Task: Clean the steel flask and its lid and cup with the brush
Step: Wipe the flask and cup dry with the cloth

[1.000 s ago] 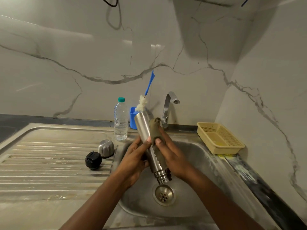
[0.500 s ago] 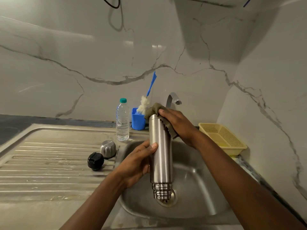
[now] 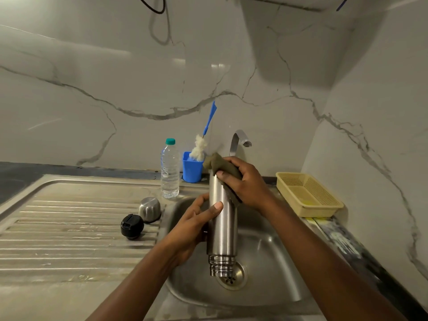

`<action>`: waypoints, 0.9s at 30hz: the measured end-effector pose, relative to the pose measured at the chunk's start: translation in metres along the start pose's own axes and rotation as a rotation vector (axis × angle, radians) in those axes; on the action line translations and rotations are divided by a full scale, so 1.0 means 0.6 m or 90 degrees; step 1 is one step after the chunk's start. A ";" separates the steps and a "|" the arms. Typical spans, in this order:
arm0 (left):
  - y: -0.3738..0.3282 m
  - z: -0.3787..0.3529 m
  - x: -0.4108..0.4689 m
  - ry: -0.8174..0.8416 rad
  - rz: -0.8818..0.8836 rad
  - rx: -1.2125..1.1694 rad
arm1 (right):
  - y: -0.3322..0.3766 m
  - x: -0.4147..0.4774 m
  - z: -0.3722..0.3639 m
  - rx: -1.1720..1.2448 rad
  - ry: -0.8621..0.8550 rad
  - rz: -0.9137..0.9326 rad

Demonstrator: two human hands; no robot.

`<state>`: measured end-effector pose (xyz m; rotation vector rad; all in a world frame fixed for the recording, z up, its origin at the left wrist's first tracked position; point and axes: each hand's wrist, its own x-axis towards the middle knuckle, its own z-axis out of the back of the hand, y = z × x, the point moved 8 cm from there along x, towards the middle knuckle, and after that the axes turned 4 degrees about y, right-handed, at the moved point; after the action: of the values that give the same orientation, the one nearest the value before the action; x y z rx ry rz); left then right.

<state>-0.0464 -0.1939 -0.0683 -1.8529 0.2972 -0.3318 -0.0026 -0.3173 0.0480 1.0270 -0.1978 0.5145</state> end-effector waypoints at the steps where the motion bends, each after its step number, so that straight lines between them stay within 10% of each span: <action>1: 0.002 0.002 0.001 0.001 -0.001 -0.018 | -0.007 -0.001 -0.001 0.044 -0.009 -0.032; 14: -0.012 0.050 0.014 -0.119 -0.047 -0.190 | -0.060 -0.068 -0.091 0.207 0.053 -0.100; 27: -0.014 0.029 0.008 -0.077 -0.046 -0.032 | -0.073 -0.060 -0.079 0.247 0.022 -0.088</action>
<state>-0.0351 -0.1778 -0.0651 -1.9276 0.1562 -0.2623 -0.0158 -0.3060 -0.0237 1.3975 0.0072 0.4529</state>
